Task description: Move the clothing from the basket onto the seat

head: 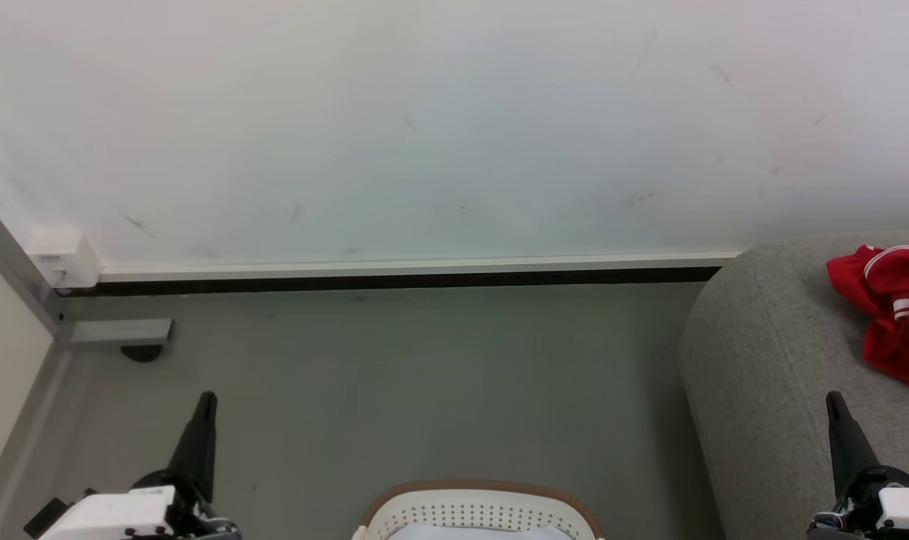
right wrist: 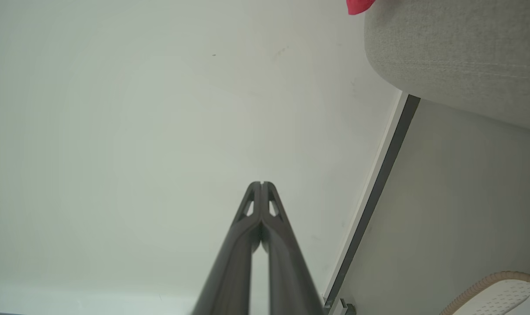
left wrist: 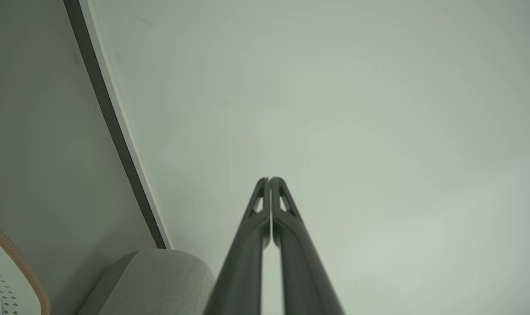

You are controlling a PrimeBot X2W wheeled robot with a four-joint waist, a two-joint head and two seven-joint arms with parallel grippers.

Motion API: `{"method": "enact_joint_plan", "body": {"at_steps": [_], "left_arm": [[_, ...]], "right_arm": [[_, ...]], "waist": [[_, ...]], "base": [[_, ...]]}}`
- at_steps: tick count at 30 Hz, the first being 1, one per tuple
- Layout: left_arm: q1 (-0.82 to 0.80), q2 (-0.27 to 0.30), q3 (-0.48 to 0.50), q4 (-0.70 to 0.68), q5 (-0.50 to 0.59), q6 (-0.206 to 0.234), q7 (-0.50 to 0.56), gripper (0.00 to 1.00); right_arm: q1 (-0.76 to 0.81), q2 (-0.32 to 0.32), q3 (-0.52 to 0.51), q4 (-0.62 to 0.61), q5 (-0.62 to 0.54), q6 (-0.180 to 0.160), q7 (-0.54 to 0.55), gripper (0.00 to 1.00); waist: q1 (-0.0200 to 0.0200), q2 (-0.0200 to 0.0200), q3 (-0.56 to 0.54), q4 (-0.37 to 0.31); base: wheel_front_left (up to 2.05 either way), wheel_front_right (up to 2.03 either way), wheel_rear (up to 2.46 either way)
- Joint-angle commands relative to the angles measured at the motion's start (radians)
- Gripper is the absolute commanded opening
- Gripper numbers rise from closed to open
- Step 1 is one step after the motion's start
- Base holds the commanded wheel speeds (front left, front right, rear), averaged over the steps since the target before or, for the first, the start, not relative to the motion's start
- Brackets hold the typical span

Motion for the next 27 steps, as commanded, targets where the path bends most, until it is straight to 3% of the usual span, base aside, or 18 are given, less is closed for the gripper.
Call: {"method": "enact_joint_plan", "body": {"at_steps": [1, 27], "left_arm": [[-0.008, 0.002, 0.003, -0.003, -0.012, -0.004, 0.004, 0.00], [-0.008, 0.002, 0.003, -0.003, -0.012, -0.004, 0.004, 0.00]], "right_arm": [[-0.009, -0.008, 0.002, -0.003, 0.008, -0.002, -0.003, 0.00], [-0.008, -0.015, 0.009, -0.004, 0.015, -0.002, -0.010, 0.00]], "waist": [[0.0000, 0.0000, 0.000, 0.000], [0.0000, 0.0000, 0.000, 0.000]], "base": [[0.00, 0.00, 0.00], [0.00, 0.00, 0.00]]}}
